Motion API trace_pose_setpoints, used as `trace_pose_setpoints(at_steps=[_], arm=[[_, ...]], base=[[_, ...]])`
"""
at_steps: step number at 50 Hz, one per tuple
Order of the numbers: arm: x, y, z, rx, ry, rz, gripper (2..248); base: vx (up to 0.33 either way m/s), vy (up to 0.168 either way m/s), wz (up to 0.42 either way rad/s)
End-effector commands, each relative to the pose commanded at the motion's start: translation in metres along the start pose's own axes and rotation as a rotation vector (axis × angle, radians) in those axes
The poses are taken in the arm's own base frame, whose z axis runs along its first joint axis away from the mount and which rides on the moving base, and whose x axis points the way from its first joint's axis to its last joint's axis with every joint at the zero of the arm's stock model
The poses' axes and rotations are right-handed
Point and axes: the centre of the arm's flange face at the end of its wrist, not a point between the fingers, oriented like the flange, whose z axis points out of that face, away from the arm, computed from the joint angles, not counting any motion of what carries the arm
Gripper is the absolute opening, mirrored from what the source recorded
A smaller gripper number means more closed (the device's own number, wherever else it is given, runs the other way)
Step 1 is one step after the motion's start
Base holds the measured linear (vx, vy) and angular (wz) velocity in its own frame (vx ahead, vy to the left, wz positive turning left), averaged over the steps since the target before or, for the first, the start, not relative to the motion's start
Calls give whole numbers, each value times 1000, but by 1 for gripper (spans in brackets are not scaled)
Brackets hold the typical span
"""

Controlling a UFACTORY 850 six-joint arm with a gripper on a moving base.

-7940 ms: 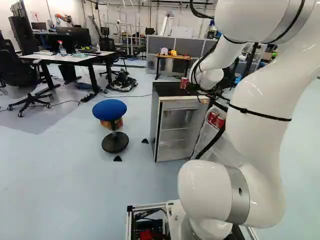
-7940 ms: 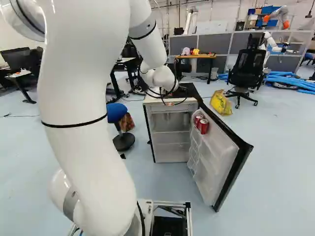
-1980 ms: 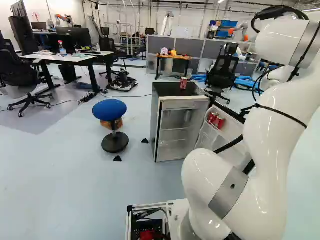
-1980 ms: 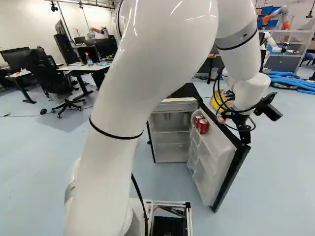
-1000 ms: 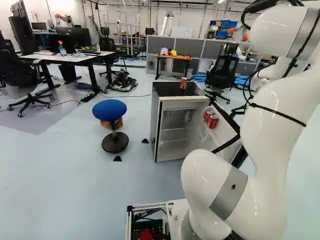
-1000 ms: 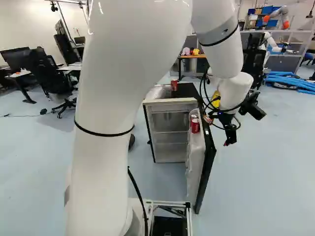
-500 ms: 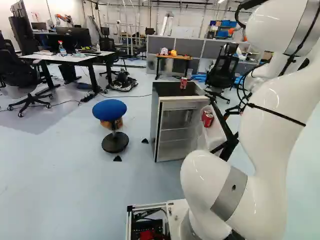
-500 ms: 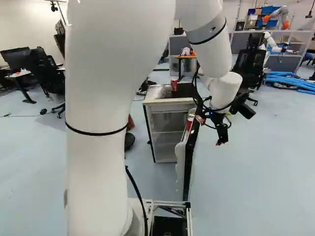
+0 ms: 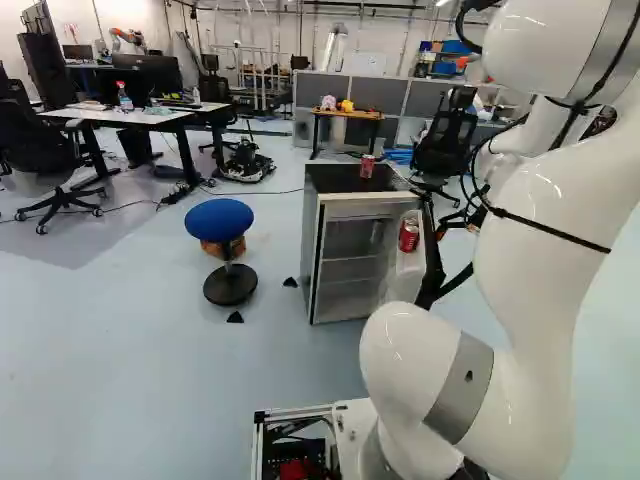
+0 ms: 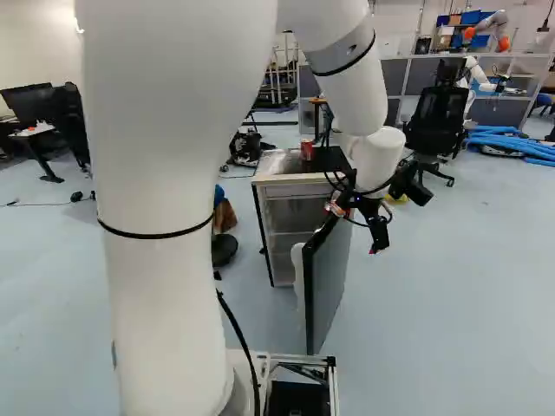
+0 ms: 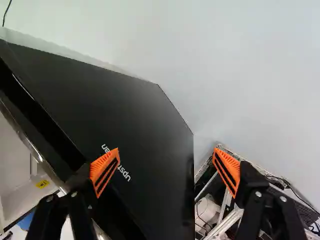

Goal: Grab a drink from the fridge

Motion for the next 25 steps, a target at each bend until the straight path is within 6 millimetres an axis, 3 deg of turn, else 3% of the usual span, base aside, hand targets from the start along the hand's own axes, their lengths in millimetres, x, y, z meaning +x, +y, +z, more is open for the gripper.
trace_pose_setpoints(at_steps=[25], arm=[[-31,-22,-1,6,49,-61,247]], base=[[0,0,0]])
